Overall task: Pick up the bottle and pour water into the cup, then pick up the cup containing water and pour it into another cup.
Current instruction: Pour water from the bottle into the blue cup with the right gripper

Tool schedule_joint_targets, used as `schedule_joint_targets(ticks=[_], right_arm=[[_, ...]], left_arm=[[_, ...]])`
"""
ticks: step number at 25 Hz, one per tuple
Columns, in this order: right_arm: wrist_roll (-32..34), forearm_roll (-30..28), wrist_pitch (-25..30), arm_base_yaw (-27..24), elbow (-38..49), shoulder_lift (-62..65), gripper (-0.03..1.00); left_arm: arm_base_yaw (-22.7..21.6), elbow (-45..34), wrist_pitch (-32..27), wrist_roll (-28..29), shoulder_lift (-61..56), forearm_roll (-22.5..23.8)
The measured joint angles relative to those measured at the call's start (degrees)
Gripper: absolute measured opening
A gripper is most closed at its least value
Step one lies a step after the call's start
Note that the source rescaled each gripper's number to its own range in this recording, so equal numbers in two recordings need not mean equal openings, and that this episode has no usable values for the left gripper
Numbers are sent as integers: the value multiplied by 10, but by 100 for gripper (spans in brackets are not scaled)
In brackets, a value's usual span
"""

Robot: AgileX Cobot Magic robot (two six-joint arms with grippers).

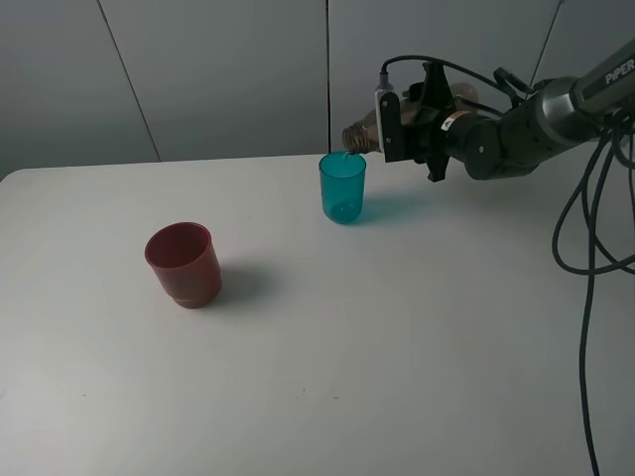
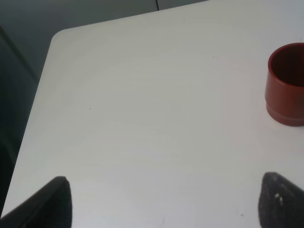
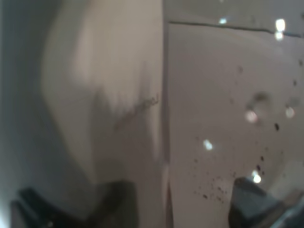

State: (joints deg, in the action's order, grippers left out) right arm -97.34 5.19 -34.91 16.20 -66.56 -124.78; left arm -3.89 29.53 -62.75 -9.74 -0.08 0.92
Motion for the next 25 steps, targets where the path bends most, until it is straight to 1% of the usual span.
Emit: schedule_joint_targets(ticks=[5, 25], right_arm=[[-19, 0, -15, 0, 0, 0, 3], [-74, 0, -33, 0, 0, 0, 3]], left_arm=[[0, 0, 0, 0, 0, 0], [0, 0, 0, 1, 0, 0]])
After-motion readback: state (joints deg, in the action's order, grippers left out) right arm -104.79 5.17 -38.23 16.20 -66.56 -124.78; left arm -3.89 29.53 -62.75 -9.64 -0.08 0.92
